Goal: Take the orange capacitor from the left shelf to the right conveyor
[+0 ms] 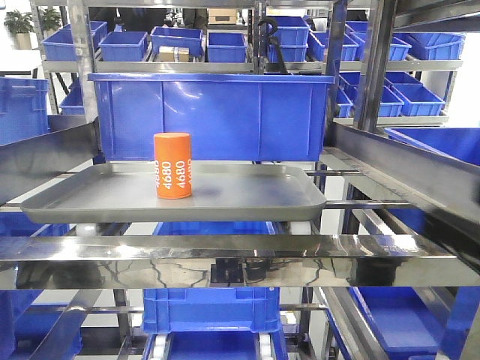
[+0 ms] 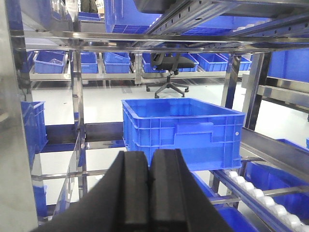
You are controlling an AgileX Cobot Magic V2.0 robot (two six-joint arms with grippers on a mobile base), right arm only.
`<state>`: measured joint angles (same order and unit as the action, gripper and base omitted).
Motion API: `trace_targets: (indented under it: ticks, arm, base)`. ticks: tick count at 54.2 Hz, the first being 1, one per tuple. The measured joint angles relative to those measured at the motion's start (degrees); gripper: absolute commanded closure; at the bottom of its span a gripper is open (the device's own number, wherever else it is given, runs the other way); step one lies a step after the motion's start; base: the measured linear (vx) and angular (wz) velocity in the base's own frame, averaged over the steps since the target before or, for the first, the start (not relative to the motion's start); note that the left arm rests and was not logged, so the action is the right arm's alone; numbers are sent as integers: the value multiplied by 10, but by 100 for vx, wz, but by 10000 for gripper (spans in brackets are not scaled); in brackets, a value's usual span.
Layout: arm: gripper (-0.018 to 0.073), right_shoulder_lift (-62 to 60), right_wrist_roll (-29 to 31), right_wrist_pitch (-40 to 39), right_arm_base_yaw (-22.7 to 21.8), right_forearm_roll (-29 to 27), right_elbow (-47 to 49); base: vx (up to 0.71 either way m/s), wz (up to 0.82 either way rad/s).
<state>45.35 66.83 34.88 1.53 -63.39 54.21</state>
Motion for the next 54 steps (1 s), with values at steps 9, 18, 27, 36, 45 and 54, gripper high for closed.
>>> trace_targets:
  ticks: [9,18,27,36,45,54]
  arm:
    - [60,76,86,3,32,-76,56]
    - [60,166,132,-82,150,-67,118]
    - [60,261,149,-253,285,-58,177]
    - [60,351,151,-334,350,-67,233]
    - [60,421,129,-370,359,-126,280]
    - [60,460,127,-381,359,-162,307]
  base:
    - [0,0]
    - [0,0]
    - [0,0]
    - [0,0]
    - [0,0]
    - [0,0]
